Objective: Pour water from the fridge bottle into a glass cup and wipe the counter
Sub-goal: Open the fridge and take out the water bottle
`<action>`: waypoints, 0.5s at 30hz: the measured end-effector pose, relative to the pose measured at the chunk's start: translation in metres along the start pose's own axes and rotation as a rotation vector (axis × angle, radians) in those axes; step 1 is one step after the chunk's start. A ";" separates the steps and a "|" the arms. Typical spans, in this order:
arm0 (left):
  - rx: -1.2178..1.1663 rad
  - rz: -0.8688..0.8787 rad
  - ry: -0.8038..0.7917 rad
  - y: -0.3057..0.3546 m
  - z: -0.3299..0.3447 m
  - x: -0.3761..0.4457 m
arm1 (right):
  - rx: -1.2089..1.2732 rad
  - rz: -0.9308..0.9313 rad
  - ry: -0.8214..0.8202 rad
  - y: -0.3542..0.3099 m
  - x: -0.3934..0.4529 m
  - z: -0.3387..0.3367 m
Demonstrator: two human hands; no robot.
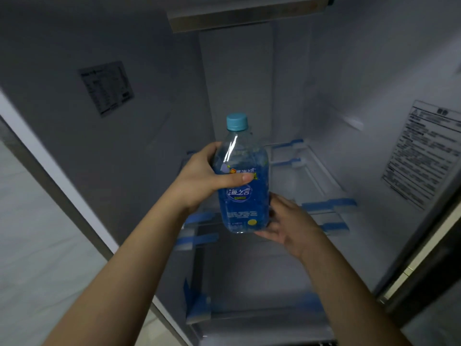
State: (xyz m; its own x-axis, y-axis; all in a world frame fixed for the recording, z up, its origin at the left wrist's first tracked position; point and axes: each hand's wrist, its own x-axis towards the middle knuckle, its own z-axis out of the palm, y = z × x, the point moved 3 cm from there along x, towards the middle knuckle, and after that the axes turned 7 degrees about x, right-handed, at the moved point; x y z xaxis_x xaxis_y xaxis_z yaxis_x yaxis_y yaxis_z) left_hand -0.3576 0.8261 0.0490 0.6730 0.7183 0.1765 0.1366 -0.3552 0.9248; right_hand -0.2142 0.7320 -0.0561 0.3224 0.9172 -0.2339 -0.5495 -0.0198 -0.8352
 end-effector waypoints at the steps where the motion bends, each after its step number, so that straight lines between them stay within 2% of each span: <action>1: 0.004 0.001 -0.016 -0.001 0.001 -0.002 | -0.006 -0.013 0.012 0.002 -0.005 -0.001; 7: -0.017 0.052 -0.148 -0.007 0.011 -0.027 | -0.019 -0.077 0.140 0.025 -0.050 -0.005; 15: 0.103 0.182 -0.272 0.000 0.012 -0.081 | -0.019 -0.127 0.352 0.066 -0.124 0.009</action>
State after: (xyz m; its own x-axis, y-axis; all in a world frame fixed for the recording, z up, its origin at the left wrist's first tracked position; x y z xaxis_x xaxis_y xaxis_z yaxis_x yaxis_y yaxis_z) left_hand -0.4038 0.7608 0.0306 0.8603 0.4569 0.2263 0.0600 -0.5315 0.8450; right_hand -0.2975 0.6203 -0.0782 0.6340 0.7201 -0.2819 -0.4746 0.0744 -0.8770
